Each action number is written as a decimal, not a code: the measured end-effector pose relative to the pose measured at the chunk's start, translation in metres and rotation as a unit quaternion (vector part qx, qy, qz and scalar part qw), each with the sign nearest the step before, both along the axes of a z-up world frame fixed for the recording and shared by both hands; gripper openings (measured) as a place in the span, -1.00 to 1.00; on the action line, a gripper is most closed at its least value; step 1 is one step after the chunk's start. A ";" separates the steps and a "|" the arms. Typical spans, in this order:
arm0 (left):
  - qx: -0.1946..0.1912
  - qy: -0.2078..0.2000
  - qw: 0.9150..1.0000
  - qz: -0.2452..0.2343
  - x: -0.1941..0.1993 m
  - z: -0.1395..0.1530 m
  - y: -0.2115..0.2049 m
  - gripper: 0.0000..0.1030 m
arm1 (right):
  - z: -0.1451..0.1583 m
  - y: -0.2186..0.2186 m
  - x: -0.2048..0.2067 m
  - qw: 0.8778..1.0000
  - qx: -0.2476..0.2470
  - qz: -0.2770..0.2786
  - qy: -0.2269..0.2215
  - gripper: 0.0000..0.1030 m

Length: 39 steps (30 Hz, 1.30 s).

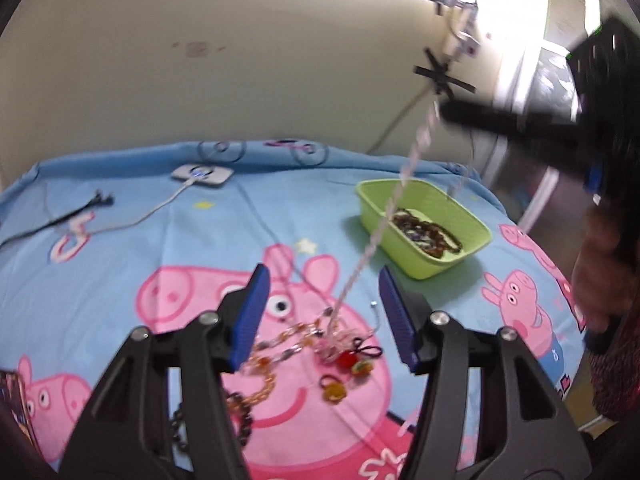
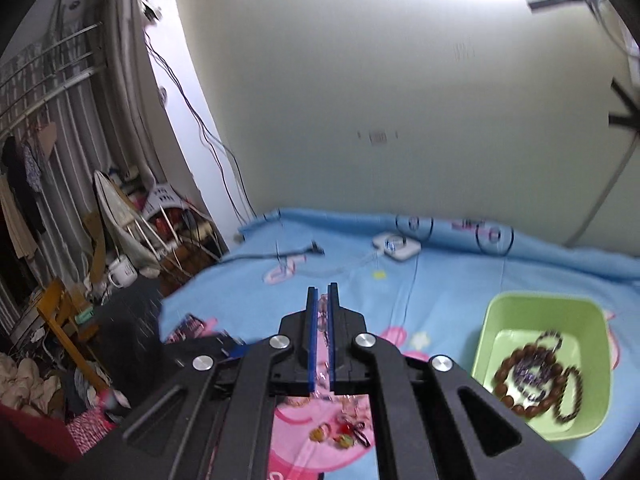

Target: Organize jewelry

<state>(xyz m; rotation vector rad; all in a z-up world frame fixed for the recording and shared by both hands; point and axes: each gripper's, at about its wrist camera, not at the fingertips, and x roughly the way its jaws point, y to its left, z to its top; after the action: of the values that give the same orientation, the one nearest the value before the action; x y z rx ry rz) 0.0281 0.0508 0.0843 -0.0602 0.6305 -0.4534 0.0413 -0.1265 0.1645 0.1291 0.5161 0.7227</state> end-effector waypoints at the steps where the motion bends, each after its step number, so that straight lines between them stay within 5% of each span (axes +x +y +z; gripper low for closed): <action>1: 0.003 -0.001 1.000 -0.008 0.002 0.000 -0.006 0.05 | 0.006 -0.001 -0.003 1.000 0.002 -0.001 -0.008 -1.00; 9: 0.022 0.010 0.998 -0.051 0.026 -0.012 -0.047 0.04 | 0.047 -0.014 -0.021 0.998 0.025 -0.011 -0.060 -1.00; 12: 0.042 0.024 0.997 -0.056 0.034 -0.018 -0.055 -0.84 | 0.061 -0.026 -0.026 0.996 0.034 -0.022 -0.078 -1.00; 13: 0.039 0.028 0.997 -0.057 0.037 -0.015 -0.055 -0.89 | 0.064 -0.030 -0.027 0.996 0.036 -0.025 -0.082 -1.00; 23: 0.018 -0.054 0.996 -0.063 0.048 0.075 -0.062 -0.89 | 0.075 -0.077 -0.019 0.991 0.056 -0.071 -0.101 -1.00; 30: 0.020 -0.089 0.992 -0.085 0.066 0.129 -0.107 -0.89 | 0.073 -0.121 -0.008 0.986 0.066 -0.116 -0.099 -1.00; 39: 0.010 -0.055 0.993 -0.104 0.102 0.129 -0.166 -0.89 | 0.039 -0.172 0.007 0.982 0.081 -0.158 -0.064 -1.00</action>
<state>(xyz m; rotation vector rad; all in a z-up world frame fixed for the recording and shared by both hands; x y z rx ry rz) 0.1306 -0.1155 0.2134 0.0501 0.5355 -0.6479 0.0487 -0.2989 0.2037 0.3084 0.3030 0.4573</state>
